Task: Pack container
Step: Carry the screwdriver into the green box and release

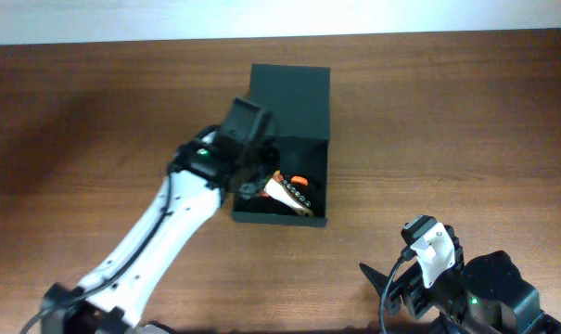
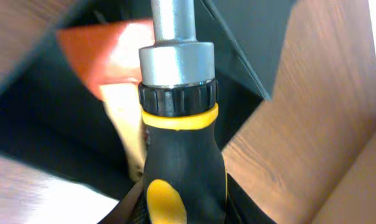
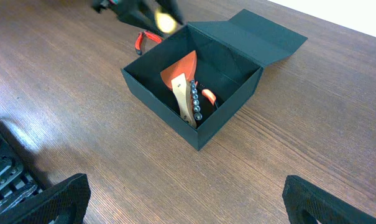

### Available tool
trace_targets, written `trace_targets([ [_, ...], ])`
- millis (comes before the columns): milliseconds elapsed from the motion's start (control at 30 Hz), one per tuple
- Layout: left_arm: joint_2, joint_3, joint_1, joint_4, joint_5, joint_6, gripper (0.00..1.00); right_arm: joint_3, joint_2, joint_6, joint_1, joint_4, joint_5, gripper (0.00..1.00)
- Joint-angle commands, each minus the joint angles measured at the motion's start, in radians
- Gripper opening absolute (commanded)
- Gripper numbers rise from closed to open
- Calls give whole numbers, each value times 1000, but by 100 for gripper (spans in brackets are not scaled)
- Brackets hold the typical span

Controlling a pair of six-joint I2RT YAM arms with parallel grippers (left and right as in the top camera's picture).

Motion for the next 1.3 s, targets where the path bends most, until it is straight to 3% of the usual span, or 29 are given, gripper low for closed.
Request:
trace_targets([
  [0,93,18,-45,20,-3,-31,22,3,-5,11,-1,3,16,99],
  [367,286,19,-99,56,50,-191,23,3,-5,12,-1,3,16,99],
  [533,304,19,-98,63,58,-190,47,3,-5,12,-1,3,16,99],
  [700,301,19,-98,77,54,-190,47,3,-5,11,-1,3,16,99],
  [967,176,34,-77,74,-22,-188,48,3,-5,11,-1,3,16,99],
  [1133,5,43,17,0,-151,-165,68,3,-5,12,-1,3,16,99],
  [1233,-63,51,152,-78,-153,-37,71,3,-5,11,-1,3,16,99],
  [1267,-68,55,196,-97,-148,20,77,3,-5,11,-1,3,16,99],
])
